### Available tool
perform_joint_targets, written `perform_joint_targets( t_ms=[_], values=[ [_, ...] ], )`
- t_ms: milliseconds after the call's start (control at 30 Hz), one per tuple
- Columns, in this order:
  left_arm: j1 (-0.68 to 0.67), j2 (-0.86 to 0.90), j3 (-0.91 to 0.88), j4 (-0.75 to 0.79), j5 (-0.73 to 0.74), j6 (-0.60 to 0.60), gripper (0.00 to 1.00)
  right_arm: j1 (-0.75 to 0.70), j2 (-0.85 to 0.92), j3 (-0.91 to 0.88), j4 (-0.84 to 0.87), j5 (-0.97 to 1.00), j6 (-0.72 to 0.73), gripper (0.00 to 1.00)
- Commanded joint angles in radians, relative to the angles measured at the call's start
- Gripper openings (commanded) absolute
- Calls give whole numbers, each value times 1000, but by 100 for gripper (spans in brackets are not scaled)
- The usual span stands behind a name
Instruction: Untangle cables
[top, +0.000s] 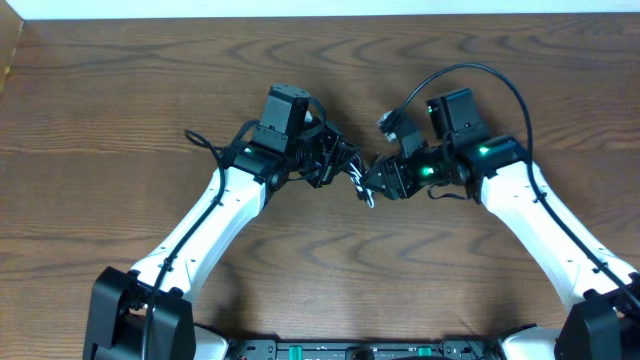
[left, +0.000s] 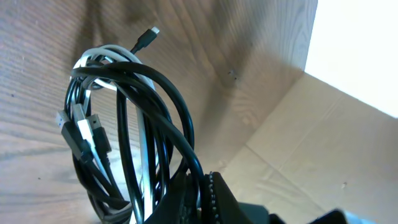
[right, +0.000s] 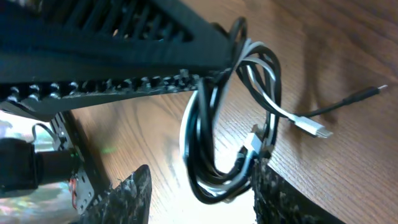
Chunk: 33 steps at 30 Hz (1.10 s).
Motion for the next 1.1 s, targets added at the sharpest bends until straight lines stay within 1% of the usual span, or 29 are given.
perform_joint_targets(
  t_ms=[0,100,167,267,433,633,700,800,933,967,1000,1033,1067],
  values=[
    [4,-11,5,5,-8,-59,7,26,-2,3,3,51,-34,45],
    [4,-11,5,5,-8,-63,8,39,-2,-6,4,81,-42,41],
    [4,-11,5,5,-8,-63,8,43,-2,-13,5,95,-49,41],
    [4,-11,5,4,-8,-63,7,49,-2,-22,11,130,-52,36],
    [3,-11,5,4,-8,-62,8,49,0,-25,27,171,-52,32],
    [3,-11,5,4,-8,-62,7,53,1,-26,35,173,-52,18],
    [3,-11,5,4,-7,-62,7,64,1,-26,32,173,-52,18],
    [3,-11,5,4,-5,-62,8,84,1,-29,33,177,-52,22],
    [3,-11,5,4,0,-62,8,97,2,-29,33,217,-52,23],
    [3,-11,5,4,-1,-62,8,100,2,-29,33,222,-52,21],
    [3,-11,5,4,-1,-62,7,101,2,-29,33,226,-52,16],
    [3,-11,5,3,-1,-62,7,101,2,-29,33,225,-51,1],
    [3,-11,5,3,-1,-62,7,101,1,-29,32,225,-52,1]
  ],
)
